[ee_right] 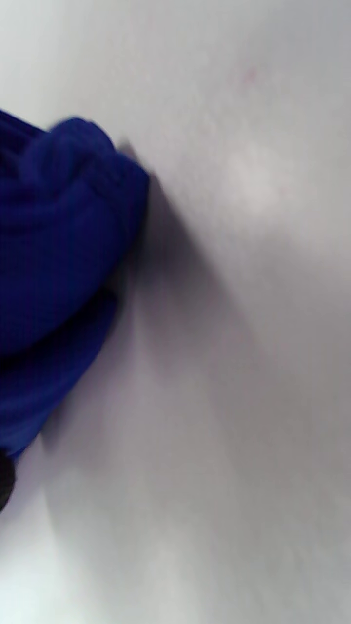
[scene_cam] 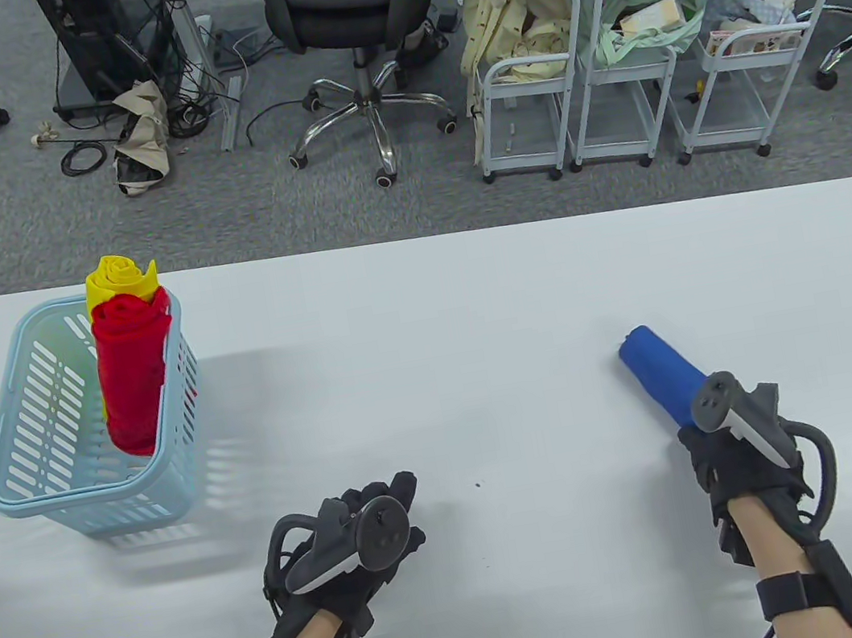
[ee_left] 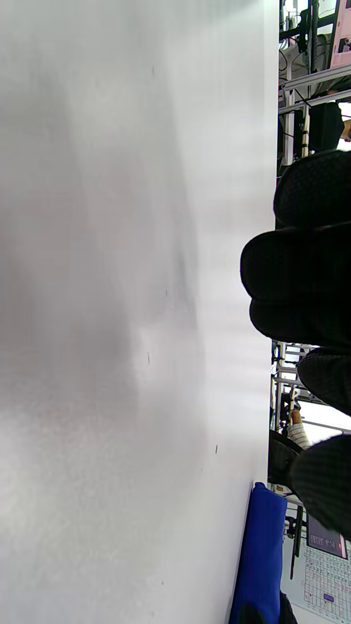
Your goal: Roll t-shirt into tight roll
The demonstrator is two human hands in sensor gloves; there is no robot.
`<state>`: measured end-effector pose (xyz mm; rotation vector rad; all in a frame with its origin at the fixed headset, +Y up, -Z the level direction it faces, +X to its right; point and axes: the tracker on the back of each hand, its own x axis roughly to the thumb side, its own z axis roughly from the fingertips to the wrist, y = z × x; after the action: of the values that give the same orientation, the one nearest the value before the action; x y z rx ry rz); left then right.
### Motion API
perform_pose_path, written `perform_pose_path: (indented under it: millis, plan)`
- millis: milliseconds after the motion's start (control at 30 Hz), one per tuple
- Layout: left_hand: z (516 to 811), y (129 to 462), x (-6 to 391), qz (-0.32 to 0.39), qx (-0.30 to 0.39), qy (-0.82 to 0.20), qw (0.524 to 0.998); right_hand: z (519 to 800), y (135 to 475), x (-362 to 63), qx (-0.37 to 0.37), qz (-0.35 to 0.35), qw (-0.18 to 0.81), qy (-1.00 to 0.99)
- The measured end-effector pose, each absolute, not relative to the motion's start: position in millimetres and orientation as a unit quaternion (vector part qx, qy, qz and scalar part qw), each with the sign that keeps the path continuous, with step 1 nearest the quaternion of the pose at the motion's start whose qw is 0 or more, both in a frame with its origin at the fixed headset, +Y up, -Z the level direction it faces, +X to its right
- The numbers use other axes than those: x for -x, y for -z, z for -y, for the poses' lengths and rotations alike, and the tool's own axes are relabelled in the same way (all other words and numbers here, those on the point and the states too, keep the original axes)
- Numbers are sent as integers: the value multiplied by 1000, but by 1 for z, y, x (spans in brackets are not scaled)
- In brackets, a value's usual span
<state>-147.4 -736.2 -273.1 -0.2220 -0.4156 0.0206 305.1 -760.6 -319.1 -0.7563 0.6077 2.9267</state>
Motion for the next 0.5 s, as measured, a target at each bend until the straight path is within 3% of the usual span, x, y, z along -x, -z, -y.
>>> perform_pose_path:
  millis: [133,233,367,500]
  plan:
    - [732,273,152,201,104,-27,974,749,309,-302,213,-197,18,-957]
    - [727,274,159,192,93,-39,976,740,288,-291,146,-188,2,-971]
    - [722,276,165,184,85,-62,977,746,263,-282,44,-233,15,-971]
    - [721,275,166,186,79,-64,977,760,267,-284,59,-245,-17,-968]
